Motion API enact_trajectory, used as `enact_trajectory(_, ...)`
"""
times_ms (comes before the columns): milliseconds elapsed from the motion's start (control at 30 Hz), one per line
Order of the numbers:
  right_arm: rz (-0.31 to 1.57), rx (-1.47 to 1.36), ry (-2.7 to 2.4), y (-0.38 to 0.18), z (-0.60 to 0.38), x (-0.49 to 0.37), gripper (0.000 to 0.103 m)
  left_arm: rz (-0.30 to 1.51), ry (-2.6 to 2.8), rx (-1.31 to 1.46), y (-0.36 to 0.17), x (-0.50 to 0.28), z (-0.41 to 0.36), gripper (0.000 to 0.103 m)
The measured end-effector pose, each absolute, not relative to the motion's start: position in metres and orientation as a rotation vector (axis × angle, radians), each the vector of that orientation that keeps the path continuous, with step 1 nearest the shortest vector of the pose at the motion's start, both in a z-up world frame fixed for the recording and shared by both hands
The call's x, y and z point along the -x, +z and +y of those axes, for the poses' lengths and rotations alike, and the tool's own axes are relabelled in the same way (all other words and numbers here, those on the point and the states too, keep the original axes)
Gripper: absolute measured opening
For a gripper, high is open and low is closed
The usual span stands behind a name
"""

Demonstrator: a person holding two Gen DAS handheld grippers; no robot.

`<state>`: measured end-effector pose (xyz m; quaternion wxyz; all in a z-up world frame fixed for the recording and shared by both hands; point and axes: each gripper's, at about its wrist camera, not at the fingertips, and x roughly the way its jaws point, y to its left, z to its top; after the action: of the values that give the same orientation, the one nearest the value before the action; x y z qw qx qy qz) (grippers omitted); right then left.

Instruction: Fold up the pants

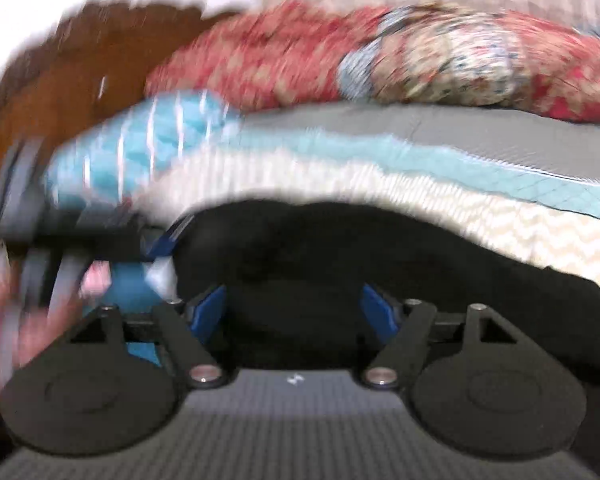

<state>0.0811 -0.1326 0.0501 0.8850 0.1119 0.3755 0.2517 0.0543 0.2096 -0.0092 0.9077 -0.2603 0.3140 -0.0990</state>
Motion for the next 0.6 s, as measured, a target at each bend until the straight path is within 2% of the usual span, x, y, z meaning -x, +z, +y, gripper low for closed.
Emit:
enact_trajectory(167,0.809,-0.309,0.565,0.067,-0.103,-0.119,0.068,0.656,-0.147,0.465,-0.018,-0.003,0.191,0.032)
enact_trajectory(333,0.997,-0.232,0.629,0.032,-0.038,-0.137,0.068,0.689,-0.09,0.57,-0.038,0.007,0.205,0.032)
enact_trajectory(467,1.202,-0.127,0.617,-0.014,0.013,-0.137,0.078,0.679,-0.094,0.527,-0.035,0.004,0.203,0.032)
enact_trajectory(567,1.244,-0.148,0.558,-0.028,0.03,-0.143,0.056,0.683,-0.097,0.55,-0.033,0.002,0.209,0.03)
enact_trajectory(600,1.232,-0.154,0.572,-0.023,0.036,-0.145,0.045,0.673,-0.09,0.568,-0.029,0.004,0.214,0.03)
